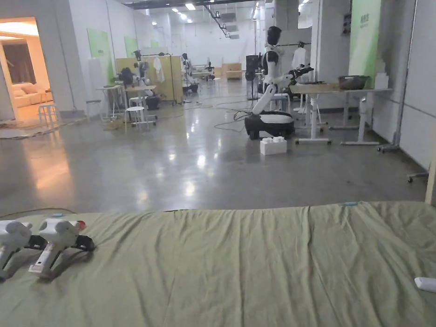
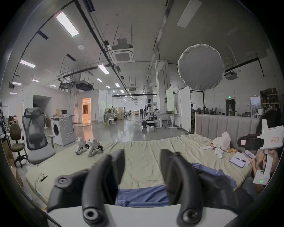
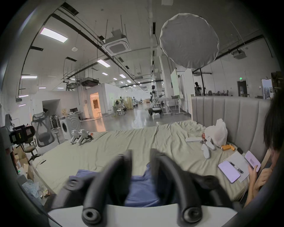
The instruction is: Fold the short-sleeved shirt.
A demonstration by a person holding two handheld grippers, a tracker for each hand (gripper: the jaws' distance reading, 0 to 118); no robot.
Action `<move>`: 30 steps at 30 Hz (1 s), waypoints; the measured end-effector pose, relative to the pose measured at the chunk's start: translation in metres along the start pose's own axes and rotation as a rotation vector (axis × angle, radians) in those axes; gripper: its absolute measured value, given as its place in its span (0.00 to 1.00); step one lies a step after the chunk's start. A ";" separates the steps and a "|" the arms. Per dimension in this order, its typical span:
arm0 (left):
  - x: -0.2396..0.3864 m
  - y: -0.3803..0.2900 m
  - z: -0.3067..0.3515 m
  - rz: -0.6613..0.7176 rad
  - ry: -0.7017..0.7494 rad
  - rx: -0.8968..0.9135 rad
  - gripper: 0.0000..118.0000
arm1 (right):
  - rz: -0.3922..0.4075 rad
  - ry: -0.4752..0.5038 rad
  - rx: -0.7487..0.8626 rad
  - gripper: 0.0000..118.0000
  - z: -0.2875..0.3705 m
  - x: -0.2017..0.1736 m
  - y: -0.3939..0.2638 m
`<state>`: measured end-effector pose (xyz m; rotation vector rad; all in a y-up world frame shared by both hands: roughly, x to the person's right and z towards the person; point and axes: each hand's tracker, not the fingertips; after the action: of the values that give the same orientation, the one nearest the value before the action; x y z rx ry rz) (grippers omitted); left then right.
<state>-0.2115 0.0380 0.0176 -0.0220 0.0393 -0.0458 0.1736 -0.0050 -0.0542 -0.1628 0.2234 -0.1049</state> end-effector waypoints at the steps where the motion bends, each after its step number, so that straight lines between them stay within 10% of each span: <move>1: 0.001 0.004 0.000 -0.010 -0.007 0.002 0.18 | 0.013 -0.004 0.015 0.01 0.001 -0.003 0.002; 4: 0.008 0.007 0.006 -0.036 -0.020 0.028 0.00 | 0.020 -0.002 0.032 0.00 0.004 -0.009 0.008; 25: -0.032 -0.006 -0.030 0.095 -0.023 -0.125 0.00 | 0.057 0.015 -0.016 0.00 -0.004 -0.011 0.000; 30: -0.078 -0.054 -0.103 0.256 -0.104 -0.353 0.41 | 0.013 0.011 -0.092 0.00 -0.013 0.000 -0.016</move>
<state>-0.2959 -0.0141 -0.0809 -0.3712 -0.0545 0.2187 0.1693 -0.0229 -0.0637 -0.2523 0.2405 -0.0828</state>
